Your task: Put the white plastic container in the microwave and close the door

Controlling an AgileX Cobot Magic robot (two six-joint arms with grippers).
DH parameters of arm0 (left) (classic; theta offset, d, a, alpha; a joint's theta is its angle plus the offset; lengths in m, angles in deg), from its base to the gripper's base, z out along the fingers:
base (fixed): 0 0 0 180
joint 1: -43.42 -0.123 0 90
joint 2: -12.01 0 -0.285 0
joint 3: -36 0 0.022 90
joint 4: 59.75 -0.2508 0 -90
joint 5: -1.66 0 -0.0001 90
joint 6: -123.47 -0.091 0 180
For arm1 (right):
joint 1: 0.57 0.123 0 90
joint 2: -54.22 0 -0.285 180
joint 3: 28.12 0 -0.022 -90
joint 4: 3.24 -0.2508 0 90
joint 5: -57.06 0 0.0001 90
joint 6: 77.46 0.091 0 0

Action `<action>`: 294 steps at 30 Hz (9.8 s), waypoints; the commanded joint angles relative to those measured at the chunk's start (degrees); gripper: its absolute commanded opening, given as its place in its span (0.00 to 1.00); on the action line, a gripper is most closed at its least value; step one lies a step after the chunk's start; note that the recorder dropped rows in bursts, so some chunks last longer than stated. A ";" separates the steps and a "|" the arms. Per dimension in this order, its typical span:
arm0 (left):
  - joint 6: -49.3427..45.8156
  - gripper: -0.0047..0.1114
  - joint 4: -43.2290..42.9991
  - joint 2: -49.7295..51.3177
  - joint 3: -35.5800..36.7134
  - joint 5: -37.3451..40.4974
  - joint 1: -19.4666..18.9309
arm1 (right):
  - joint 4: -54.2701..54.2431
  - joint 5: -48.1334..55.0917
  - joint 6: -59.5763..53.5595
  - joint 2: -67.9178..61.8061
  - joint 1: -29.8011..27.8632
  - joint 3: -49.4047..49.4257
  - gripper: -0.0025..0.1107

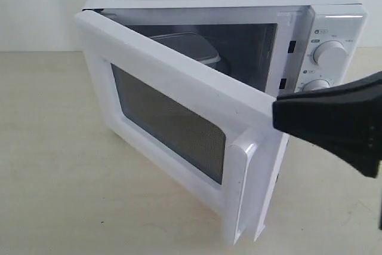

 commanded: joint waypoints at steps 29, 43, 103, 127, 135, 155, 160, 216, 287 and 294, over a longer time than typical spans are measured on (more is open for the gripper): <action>13.11 0.08 -8.39 -11.90 14.23 4.84 -0.13 | -15.65 -23.53 -10.46 -19.95 -0.33 -4.67 0.02; 13.11 0.08 -8.63 -11.90 14.23 3.89 -0.13 | -16.64 -29.69 -11.14 -36.18 -0.33 -14.10 0.02; 13.11 0.08 -10.77 -11.90 14.23 4.21 -0.13 | -16.42 -33.85 -9.34 0.87 1.36 9.12 0.02; 13.11 0.08 -10.77 -11.90 14.23 4.21 -0.13 | -16.42 -36.24 -9.44 31.62 -18.00 18.85 0.02; 13.11 0.08 -10.77 -11.90 14.23 4.21 -0.13 | -16.57 -40.11 -9.34 31.49 -18.00 30.75 0.02; 13.11 0.08 -10.77 -12.00 14.23 4.18 -0.13 | 34.10 -39.97 33.16 39.61 -18.00 30.75 0.02; 13.11 0.08 -10.77 -12.00 14.23 4.18 -0.13 | 69.45 -38.60 66.59 39.61 -18.00 30.75 0.02; 13.11 0.08 -10.77 -12.00 14.23 4.18 -0.13 | 71.67 -18.20 68.44 40.82 -22.01 30.75 0.02; 9.54 0.08 -12.19 -11.94 15.09 -0.04 -0.13 | 71.68 -18.15 68.79 40.82 -22.01 30.75 0.02; 3.02 0.08 -12.34 -12.88 27.98 -28.81 -0.25 | 71.68 -18.15 68.79 40.82 -22.01 30.75 0.02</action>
